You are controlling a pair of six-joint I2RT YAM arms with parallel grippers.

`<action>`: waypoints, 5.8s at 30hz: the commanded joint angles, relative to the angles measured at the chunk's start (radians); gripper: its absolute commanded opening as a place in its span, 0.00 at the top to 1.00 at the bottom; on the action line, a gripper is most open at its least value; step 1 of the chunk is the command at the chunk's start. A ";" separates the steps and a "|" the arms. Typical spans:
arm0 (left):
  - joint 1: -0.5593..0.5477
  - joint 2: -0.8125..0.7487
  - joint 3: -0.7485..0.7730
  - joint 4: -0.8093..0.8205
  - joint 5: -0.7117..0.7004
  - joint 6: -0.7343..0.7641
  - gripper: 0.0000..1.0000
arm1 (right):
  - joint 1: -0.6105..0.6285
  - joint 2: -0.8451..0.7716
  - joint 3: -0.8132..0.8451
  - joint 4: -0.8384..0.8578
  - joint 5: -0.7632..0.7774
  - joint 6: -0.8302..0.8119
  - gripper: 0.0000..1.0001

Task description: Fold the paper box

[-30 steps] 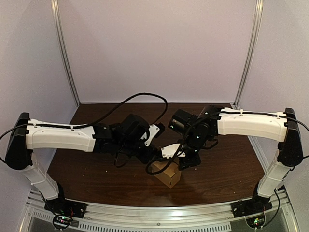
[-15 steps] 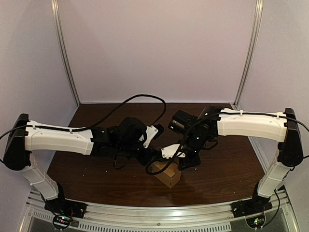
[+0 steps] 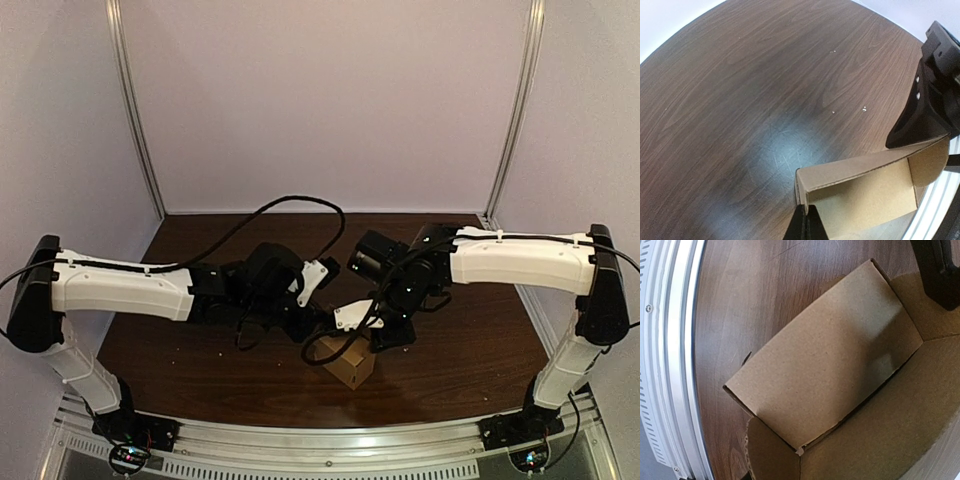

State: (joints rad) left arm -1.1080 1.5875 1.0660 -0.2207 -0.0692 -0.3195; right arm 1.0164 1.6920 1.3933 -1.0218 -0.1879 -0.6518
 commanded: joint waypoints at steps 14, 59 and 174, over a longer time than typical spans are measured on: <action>-0.022 0.033 -0.125 -0.051 0.092 0.003 1.00 | 0.129 -0.040 -0.032 0.094 0.338 0.009 0.66; -0.021 0.005 -0.168 0.013 0.030 0.038 0.91 | 0.059 -0.186 -0.017 -0.067 0.150 -0.032 0.43; -0.021 0.169 -0.068 0.190 -0.003 -0.156 0.60 | -0.257 -0.152 -0.202 0.152 -0.339 0.090 0.41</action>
State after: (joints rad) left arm -1.1294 1.7065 1.0550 -0.0166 -0.0982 -0.4961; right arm 0.7166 1.6161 1.2873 -1.0164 -0.6552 -0.5220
